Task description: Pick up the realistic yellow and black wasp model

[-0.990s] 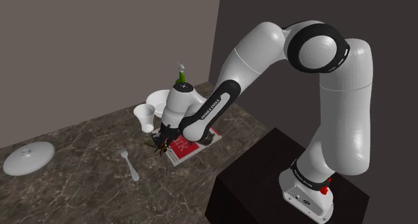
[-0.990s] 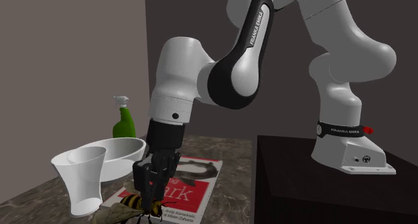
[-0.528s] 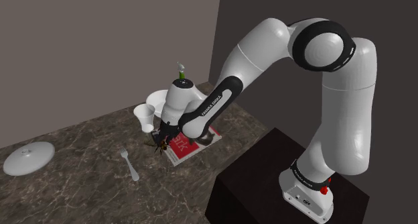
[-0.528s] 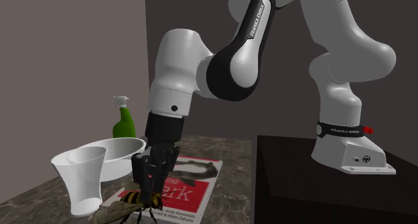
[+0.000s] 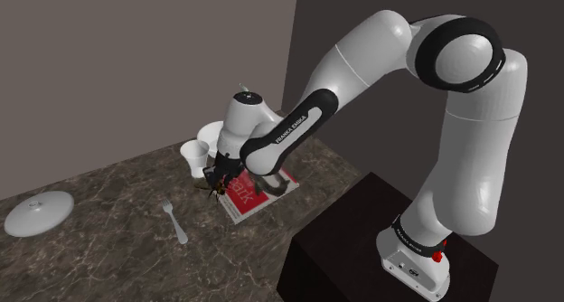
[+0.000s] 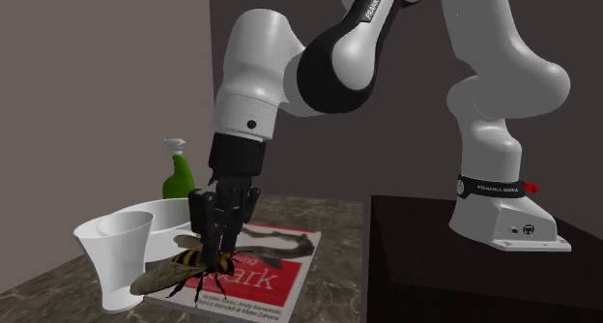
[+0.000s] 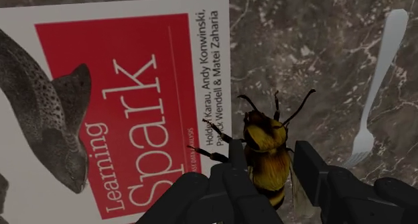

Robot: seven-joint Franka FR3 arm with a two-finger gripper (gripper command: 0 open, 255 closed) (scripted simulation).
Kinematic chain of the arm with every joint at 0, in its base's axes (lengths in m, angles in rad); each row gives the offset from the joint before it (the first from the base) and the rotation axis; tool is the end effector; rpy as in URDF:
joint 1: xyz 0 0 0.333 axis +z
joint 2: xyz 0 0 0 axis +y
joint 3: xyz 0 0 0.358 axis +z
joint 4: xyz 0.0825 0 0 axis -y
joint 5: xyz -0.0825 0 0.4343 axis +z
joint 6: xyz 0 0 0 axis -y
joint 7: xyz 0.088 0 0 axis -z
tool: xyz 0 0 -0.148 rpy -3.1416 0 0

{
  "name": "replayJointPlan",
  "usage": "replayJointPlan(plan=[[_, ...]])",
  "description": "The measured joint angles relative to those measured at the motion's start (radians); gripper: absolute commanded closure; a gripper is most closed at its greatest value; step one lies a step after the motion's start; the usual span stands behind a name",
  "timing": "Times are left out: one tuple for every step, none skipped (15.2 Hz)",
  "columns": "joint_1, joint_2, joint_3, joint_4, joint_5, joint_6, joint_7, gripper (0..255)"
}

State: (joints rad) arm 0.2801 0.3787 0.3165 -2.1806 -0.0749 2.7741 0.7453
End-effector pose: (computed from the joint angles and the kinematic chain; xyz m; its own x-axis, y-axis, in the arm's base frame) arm 0.5247 0.3608 0.2039 0.9840 -0.1286 0.1233 -0.1004 -0.9719 -0.2128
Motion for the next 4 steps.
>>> replayJointPlan(plan=[[-0.003,-0.013,0.005,-0.001,0.006,-0.012,-0.002,255],[-0.008,-0.026,0.01,-0.005,0.012,-0.02,-0.007,255],[-0.011,-0.036,0.014,-0.002,0.017,-0.033,-0.01,255],[-0.013,-0.042,0.017,-0.001,0.02,-0.04,-0.011,255]])
